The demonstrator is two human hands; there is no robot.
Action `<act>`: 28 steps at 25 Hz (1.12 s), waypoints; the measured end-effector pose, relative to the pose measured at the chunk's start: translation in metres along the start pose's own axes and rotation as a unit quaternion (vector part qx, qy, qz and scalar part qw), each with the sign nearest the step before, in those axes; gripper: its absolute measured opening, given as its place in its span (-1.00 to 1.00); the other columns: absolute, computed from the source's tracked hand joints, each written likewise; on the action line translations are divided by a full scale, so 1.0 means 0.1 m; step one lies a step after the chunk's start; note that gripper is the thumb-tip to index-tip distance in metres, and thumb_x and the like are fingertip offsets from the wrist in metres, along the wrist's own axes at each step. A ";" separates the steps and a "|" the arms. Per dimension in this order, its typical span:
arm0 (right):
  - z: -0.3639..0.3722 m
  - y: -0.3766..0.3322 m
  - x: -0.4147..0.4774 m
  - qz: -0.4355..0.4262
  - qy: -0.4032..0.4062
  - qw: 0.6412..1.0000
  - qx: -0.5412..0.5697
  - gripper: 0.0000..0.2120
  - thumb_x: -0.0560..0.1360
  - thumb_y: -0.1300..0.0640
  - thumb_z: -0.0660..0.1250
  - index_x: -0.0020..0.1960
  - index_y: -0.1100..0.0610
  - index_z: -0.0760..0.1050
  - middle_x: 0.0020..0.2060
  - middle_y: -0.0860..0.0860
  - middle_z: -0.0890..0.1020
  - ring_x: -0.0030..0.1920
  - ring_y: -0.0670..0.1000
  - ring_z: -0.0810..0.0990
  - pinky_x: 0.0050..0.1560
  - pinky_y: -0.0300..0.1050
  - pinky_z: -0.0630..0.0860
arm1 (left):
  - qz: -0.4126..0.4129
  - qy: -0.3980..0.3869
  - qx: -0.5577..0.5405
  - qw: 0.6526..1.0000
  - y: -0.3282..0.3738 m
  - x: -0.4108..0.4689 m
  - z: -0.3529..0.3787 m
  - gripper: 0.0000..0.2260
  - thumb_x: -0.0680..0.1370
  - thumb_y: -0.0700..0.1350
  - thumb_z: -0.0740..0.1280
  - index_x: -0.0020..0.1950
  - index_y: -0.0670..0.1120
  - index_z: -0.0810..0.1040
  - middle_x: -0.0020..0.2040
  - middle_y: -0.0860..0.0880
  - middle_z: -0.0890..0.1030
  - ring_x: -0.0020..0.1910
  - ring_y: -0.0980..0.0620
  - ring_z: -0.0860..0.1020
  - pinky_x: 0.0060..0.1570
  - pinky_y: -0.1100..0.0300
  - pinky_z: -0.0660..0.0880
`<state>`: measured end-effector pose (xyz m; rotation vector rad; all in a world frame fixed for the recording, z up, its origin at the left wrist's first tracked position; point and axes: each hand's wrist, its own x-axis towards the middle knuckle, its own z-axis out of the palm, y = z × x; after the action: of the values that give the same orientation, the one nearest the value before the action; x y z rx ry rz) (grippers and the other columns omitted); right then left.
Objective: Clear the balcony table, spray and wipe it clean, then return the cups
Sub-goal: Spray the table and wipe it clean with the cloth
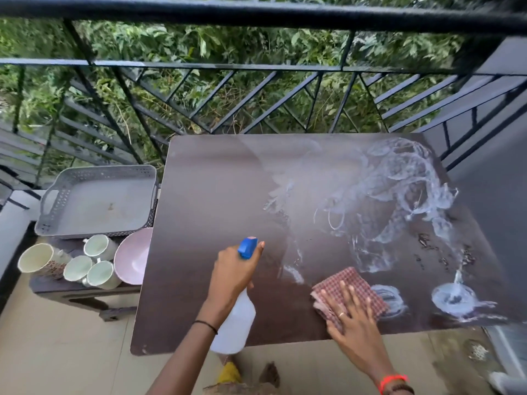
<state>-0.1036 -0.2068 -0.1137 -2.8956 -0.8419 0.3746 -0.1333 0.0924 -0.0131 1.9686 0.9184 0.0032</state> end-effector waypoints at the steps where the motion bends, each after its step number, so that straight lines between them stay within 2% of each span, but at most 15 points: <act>1: -0.01 0.08 -0.02 0.022 -0.008 1.000 0.008 -0.27 0.37 -0.18 0.16 0.48 -0.34 -0.07 0.54 -0.06 -0.05 0.53 -0.01 -0.09 0.46 -0.01 -0.21 | 0.003 -0.010 -0.001 1.000 0.03 0.00 0.08 -0.58 0.52 0.26 0.30 -0.03 -0.09 0.66 -0.64 -0.07 0.49 -0.55 0.09 0.59 -0.22 0.13 0.58; 5: 0.02 0.12 -0.02 0.051 -0.013 0.998 0.024 -0.28 0.38 -0.19 0.13 0.46 -0.38 -0.11 0.54 0.00 0.06 0.53 0.01 -0.11 0.47 0.01 -0.24 | 0.028 -0.044 0.013 0.999 0.20 -0.06 0.44 -0.55 0.52 0.27 0.29 -0.15 -0.12 0.65 -0.64 -0.04 0.49 -0.48 0.08 0.62 -0.20 0.15 0.58; 9: 0.03 0.07 -0.02 0.065 -0.001 0.997 0.039 -0.28 0.37 -0.17 0.14 0.46 -0.38 -0.10 0.54 0.01 0.04 0.53 0.02 -0.11 0.47 0.03 -0.25 | 0.026 -0.054 0.039 0.997 0.38 -0.14 0.70 -0.55 0.51 0.29 0.27 -0.07 -0.07 0.68 -0.54 -0.01 0.48 -0.29 -0.07 0.65 -0.20 0.14 0.52; 11: 0.03 0.06 -0.01 0.064 0.002 0.997 0.049 -0.30 0.39 -0.16 0.13 0.46 -0.38 -0.08 0.55 -0.01 0.00 0.53 0.02 -0.11 0.47 0.04 -0.27 | 0.015 -0.049 0.046 0.998 0.48 -0.17 0.75 -0.55 0.52 0.27 0.29 -0.22 -0.11 0.63 -0.52 0.01 0.43 -0.27 -0.15 0.58 -0.25 0.14 0.43; 13: 0.04 0.06 -0.02 0.064 0.003 0.997 0.047 -0.33 0.41 -0.16 0.10 0.45 -0.40 -0.10 0.55 -0.06 -0.10 0.54 -0.01 -0.16 0.47 0.03 -0.32 | 0.010 -0.043 0.014 0.999 0.54 -0.18 0.79 -0.53 0.52 0.23 0.33 -0.38 -0.12 0.46 -0.51 0.00 0.39 -0.36 -0.14 0.46 -0.31 0.13 0.35; 15: 0.04 0.07 -0.03 0.066 0.004 0.997 0.045 -0.34 0.42 -0.16 0.08 0.44 -0.42 -0.12 0.54 -0.09 -0.14 0.54 -0.01 -0.18 0.47 0.05 -0.32 | 0.022 -0.033 -0.005 0.999 0.57 -0.17 0.81 -0.54 0.51 0.22 0.34 -0.30 -0.17 0.52 -0.48 -0.03 0.40 -0.36 -0.16 0.45 -0.34 0.11 0.34; 19: 0.03 0.06 -0.02 0.065 0.003 0.997 0.049 -0.33 0.41 -0.15 0.12 0.46 -0.37 -0.05 0.55 -0.04 -0.04 0.53 0.01 -0.13 0.47 0.05 -0.28 | 0.003 -0.042 0.027 0.999 0.56 -0.14 0.80 -0.52 0.49 0.26 0.32 -0.23 -0.17 0.57 -0.45 -0.05 0.48 -0.34 -0.14 0.54 -0.35 0.14 0.37; 22: 0.04 0.10 -0.03 0.062 -0.007 0.997 0.054 -0.36 0.43 -0.17 0.08 0.44 -0.42 -0.11 0.54 -0.05 -0.12 0.53 -0.03 -0.23 0.47 0.06 -0.32 | 0.010 -0.041 0.023 0.999 0.49 -0.08 0.74 -0.49 0.46 0.34 0.27 -0.06 -0.10 0.65 -0.40 -0.12 0.60 -0.29 -0.07 0.63 -0.17 0.07 0.58; 24: 0.01 0.14 -0.01 0.057 -0.017 0.997 0.056 -0.38 0.44 -0.19 0.04 0.42 -0.44 -0.14 0.54 -0.07 -0.19 0.52 -0.05 -0.30 0.46 0.06 -0.35 | 0.003 -0.031 0.007 0.999 0.44 -0.04 0.66 -0.48 0.44 0.37 0.27 -0.05 -0.08 0.66 -0.40 -0.15 0.64 -0.29 -0.06 0.65 -0.07 0.02 0.61; 28: -0.12 0.22 0.28 0.087 -0.013 0.995 0.048 -0.41 0.42 -0.23 -0.09 0.42 -0.43 -0.17 0.52 -0.06 -0.26 0.53 0.01 -0.25 0.47 0.10 -0.34 | -0.009 -0.020 0.001 1.000 0.39 0.04 0.48 -0.52 0.49 0.29 0.32 -0.01 -0.13 0.67 -0.46 -0.16 0.63 -0.41 -0.08 0.65 -0.09 -0.02 0.63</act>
<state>-0.0667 -0.2104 -0.1114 -2.8884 -0.5592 0.4564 -0.0899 0.0476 -0.0128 1.9562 0.9108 -0.0466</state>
